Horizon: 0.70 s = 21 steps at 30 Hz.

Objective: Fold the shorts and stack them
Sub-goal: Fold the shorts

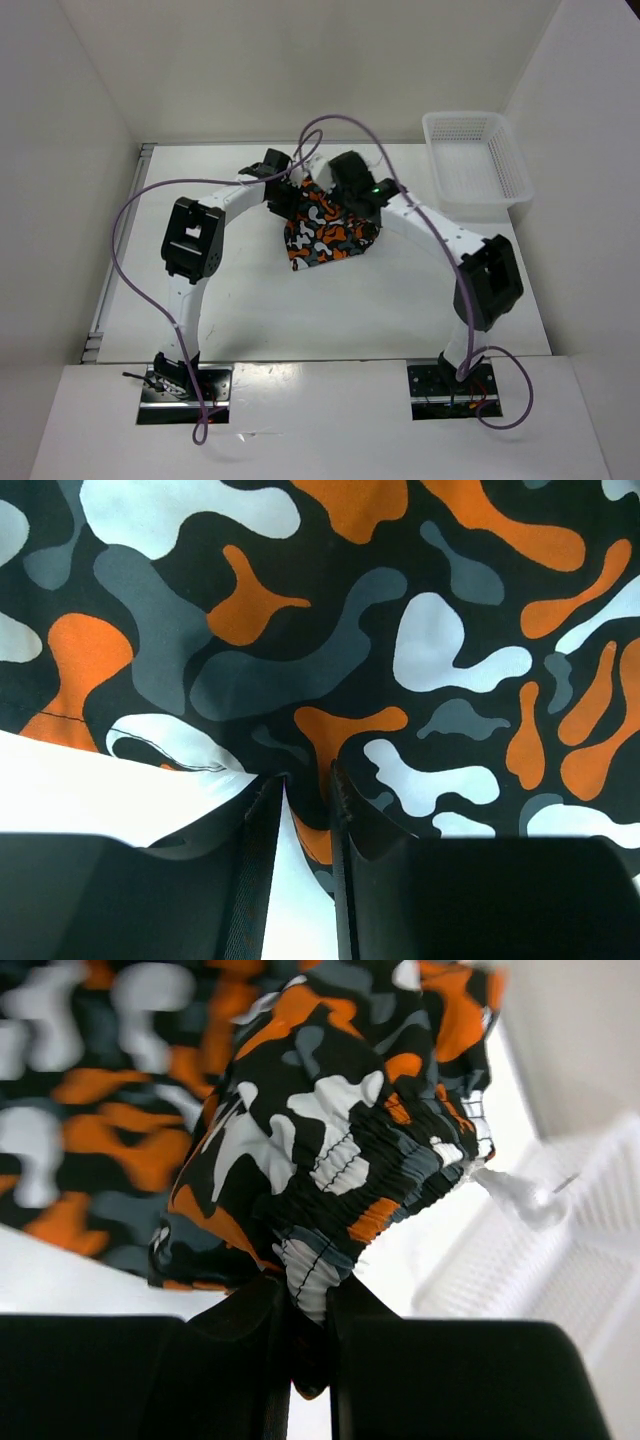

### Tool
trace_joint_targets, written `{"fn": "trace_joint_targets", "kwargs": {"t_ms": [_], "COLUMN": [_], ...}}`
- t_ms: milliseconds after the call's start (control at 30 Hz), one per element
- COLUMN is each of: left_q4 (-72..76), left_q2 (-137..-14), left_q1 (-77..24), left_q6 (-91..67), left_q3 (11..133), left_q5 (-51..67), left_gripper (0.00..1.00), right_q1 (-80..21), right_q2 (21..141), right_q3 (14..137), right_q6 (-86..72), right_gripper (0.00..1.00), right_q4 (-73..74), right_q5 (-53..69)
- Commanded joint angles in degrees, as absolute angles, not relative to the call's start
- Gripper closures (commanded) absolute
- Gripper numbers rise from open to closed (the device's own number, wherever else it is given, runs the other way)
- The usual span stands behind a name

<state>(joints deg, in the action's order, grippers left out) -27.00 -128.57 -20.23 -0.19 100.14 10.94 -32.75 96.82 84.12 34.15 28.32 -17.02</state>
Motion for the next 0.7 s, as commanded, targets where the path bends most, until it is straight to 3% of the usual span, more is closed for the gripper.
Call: {"fn": "trace_joint_targets", "kwargs": {"t_ms": [0, 233, 300, 333, 367, 467, 500, 533, 600, 667], "left_q4": [-29.5, -29.5, -29.0, -29.0, -29.0, -29.5, -29.5, -29.5, -30.1, -30.7], "left_q2": [-131.6, -128.3, -127.0, -127.0, -127.0, -127.0, -127.6, -128.1, -128.7, -128.7], "left_q1": [-20.7, -17.3, -15.6, -15.6, -14.8, -14.2, -14.2, -14.2, -13.6, -13.0], "left_q6": [0.0, 0.0, 0.0, 0.0, 0.0, 0.0, 0.0, 0.0, 0.0, 0.0], "left_q3": [100.5, 98.4, 98.3, 97.7, 97.7, 97.7, 98.3, 98.3, 99.1, 99.7], "left_q5": [12.8, 14.8, 15.7, 16.3, 16.3, 16.3, 16.3, 16.9, 16.9, 16.9], "left_gripper": [0.68, 0.64, 0.62, 0.60, 0.60, 0.58, 0.56, 0.55, 0.53, 0.50], "right_q1": [-37.7, -43.7, -45.2, -46.5, -47.2, -49.7, -50.4, -50.4, -51.8, -52.4], "right_q2": [100.8, 107.8, 107.8, 107.8, 108.4, 109.5, 109.5, 110.1, 110.7, 110.7], "right_q3": [83.5, 88.9, 87.8, 87.8, 87.8, 88.3, 89.7, 90.7, 95.2, 99.0], "right_q6": [33.4, 32.6, 32.1, 32.1, 31.6, 31.6, 31.0, 30.3, 29.5, 27.0], "right_gripper": [1.00, 1.00, 0.93, 0.89, 0.76, 0.66, 0.47, 0.39, 0.27, 0.25], "right_q4": [25.1, 23.8, 23.8, 23.3, 23.3, 23.3, 23.3, 23.3, 24.6, 27.1], "right_q5": [-20.9, -23.0, -23.0, -23.6, -23.6, -23.6, -23.1, -23.1, -19.4, -15.9]}}
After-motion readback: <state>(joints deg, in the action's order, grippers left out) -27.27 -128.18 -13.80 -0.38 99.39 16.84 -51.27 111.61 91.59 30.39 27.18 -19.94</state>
